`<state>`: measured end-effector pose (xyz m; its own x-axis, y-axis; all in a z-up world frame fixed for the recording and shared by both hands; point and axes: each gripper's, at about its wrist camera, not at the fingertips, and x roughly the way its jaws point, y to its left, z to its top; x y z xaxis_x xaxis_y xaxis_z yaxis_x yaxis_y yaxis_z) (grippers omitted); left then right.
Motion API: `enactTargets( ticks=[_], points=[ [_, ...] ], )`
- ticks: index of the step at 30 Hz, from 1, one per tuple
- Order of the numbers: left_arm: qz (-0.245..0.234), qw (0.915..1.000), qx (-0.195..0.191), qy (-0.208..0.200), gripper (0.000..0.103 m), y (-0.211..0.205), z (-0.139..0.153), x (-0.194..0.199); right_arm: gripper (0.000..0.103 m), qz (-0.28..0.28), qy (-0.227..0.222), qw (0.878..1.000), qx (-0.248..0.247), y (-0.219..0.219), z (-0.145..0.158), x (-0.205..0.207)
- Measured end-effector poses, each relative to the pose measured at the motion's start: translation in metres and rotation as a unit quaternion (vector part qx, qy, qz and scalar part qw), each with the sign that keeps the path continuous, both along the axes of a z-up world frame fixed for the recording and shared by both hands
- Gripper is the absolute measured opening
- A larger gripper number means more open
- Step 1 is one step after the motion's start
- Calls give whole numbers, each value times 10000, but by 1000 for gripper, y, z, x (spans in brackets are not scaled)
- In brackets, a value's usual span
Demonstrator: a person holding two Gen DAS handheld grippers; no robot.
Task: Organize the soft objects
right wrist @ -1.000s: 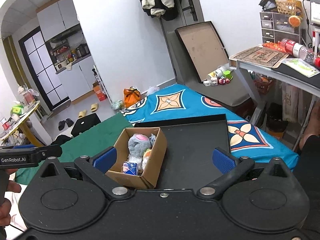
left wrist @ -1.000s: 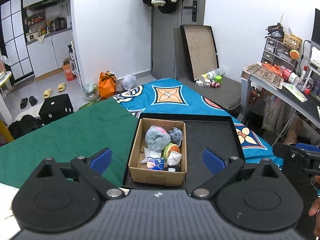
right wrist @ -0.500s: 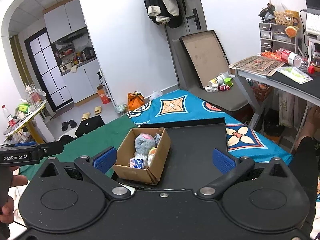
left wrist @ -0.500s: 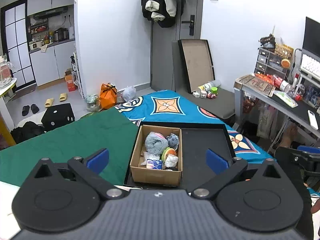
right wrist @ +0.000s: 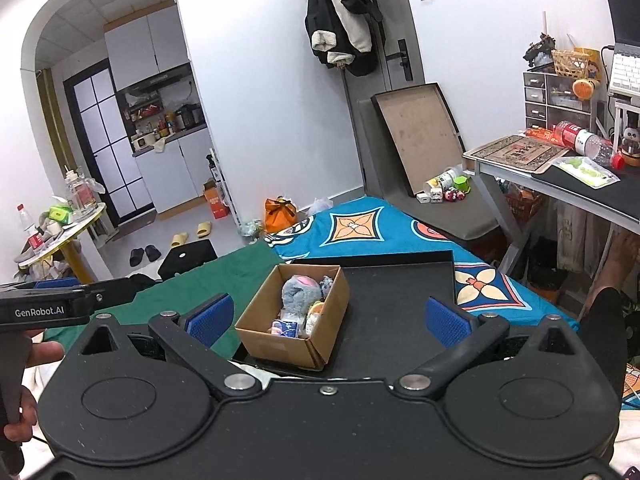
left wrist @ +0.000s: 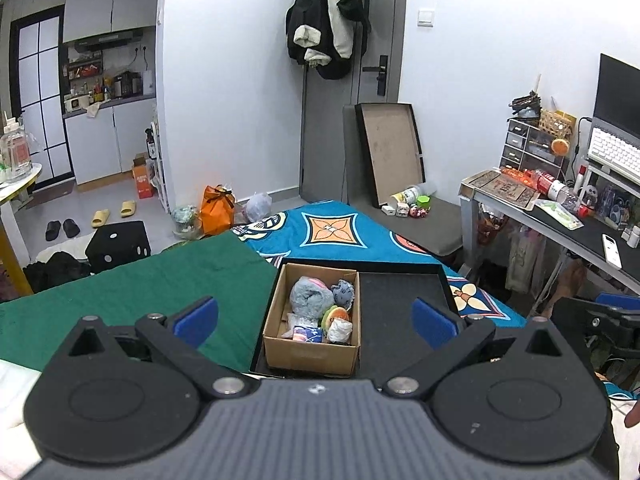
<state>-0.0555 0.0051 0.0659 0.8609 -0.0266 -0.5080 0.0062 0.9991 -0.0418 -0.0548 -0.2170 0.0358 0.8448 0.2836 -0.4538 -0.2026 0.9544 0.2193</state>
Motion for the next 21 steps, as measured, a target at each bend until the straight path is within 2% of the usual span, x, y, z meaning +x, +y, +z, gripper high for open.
enactTargets(
  ticks=[9, 21],
  points=[
    [-76, 9999, 79, -60, 103, -4, 0, -12, 103, 22, 9, 10000, 12, 1, -1, -8],
    [-37, 10000, -35, -62, 103, 1, -1, -18, 103, 17, 52, 10000, 31, 0, -4, -13]
  ],
)
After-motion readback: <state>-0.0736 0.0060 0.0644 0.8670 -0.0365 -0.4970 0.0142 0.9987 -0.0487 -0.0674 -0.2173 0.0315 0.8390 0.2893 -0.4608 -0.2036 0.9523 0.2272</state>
